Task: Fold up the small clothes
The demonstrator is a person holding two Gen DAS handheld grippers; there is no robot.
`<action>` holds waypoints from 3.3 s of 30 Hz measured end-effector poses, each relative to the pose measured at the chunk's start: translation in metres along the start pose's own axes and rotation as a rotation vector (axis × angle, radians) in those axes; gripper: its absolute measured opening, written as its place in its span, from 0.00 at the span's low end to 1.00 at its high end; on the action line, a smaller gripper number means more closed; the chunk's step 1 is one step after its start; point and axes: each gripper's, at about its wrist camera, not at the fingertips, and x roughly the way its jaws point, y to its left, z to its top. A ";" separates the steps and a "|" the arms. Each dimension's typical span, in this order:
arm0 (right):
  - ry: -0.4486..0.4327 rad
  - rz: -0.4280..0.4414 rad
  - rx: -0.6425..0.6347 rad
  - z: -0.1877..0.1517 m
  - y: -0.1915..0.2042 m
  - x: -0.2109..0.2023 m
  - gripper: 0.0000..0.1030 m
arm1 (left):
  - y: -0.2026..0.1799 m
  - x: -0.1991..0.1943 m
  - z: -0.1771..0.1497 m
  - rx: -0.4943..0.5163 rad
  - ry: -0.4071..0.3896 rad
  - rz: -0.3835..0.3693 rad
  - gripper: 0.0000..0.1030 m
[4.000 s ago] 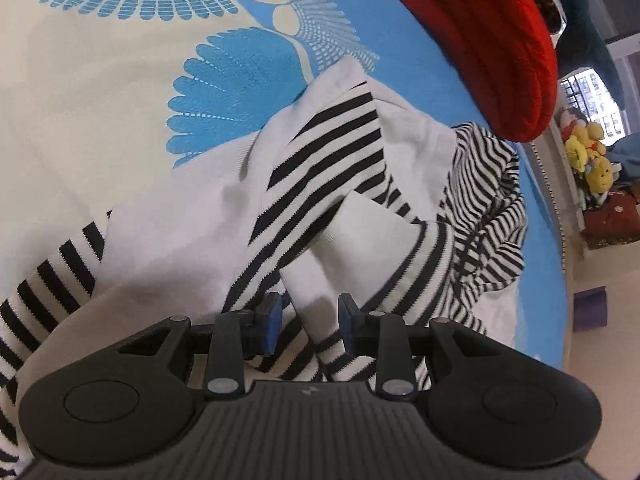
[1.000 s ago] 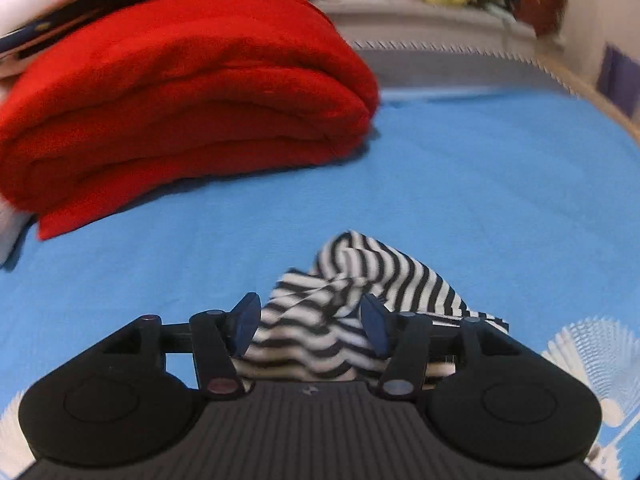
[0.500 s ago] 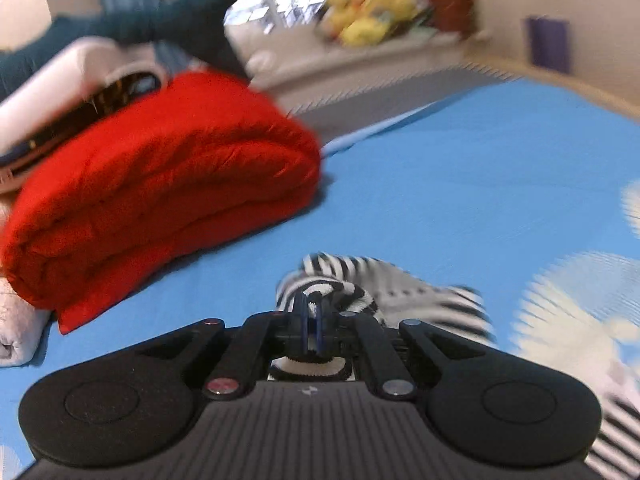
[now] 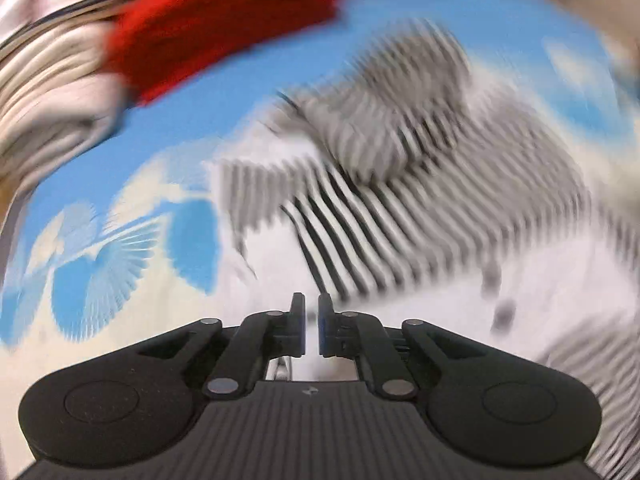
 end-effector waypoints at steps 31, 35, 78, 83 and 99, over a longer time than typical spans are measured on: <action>0.072 0.014 0.166 0.000 0.002 0.041 0.55 | -0.028 0.204 0.087 -1.207 0.159 -0.430 0.02; 0.061 0.028 0.176 0.002 0.000 0.035 0.55 | -0.011 0.137 0.085 -0.985 0.051 -0.533 0.01; -0.041 0.481 0.540 -0.003 0.004 0.046 0.00 | 0.112 0.071 0.003 -0.801 -0.234 -0.303 0.01; 0.333 0.319 0.512 -0.045 -0.003 0.080 0.01 | 0.104 0.131 -0.020 -0.716 0.247 -0.233 0.08; 0.302 0.302 0.439 -0.048 0.015 0.103 0.41 | 0.102 0.130 -0.026 -0.825 0.170 -0.243 0.07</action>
